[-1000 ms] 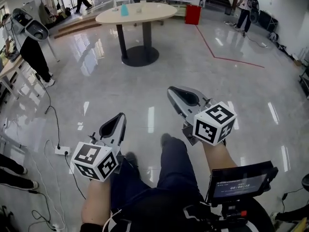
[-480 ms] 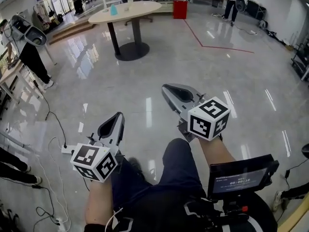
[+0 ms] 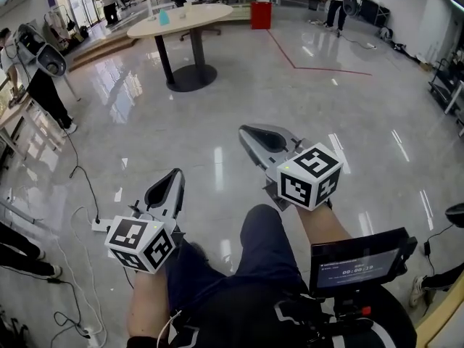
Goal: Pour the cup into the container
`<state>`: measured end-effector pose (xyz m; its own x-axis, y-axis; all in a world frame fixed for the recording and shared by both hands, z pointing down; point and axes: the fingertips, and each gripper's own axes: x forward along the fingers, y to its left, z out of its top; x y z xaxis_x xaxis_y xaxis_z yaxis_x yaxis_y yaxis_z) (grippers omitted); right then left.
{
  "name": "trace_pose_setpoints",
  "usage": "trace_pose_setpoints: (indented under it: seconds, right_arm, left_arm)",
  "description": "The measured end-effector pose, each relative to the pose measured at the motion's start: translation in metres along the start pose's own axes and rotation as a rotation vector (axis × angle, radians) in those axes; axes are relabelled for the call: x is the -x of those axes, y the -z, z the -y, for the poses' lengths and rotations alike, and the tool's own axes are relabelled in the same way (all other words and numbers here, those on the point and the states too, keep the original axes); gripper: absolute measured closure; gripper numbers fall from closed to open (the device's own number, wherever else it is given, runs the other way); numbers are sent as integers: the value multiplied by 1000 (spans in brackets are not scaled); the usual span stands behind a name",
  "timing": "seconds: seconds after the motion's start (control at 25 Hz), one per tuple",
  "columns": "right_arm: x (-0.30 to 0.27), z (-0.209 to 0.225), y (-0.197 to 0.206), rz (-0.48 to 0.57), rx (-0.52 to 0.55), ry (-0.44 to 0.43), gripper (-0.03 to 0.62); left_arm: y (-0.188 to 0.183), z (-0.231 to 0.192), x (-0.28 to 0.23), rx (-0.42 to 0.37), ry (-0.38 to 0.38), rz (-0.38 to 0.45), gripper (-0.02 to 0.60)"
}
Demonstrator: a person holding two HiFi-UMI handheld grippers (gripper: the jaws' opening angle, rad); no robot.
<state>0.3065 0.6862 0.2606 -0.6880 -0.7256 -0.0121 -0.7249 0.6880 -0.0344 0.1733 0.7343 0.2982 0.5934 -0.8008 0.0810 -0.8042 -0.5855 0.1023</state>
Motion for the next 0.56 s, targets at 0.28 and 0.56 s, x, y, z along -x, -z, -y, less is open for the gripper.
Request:
trace_pose_setpoints:
  seconds: [0.28, 0.56]
  right_arm:
    - [-13, 8, 4, -5, -1, -5, 589]
    - [-18, 5, 10, -18, -2, -4, 589]
  left_arm:
    - [-2, -18, -3, 4, -31, 8, 583]
    - [2, -28, 2, 19, -44, 0, 583]
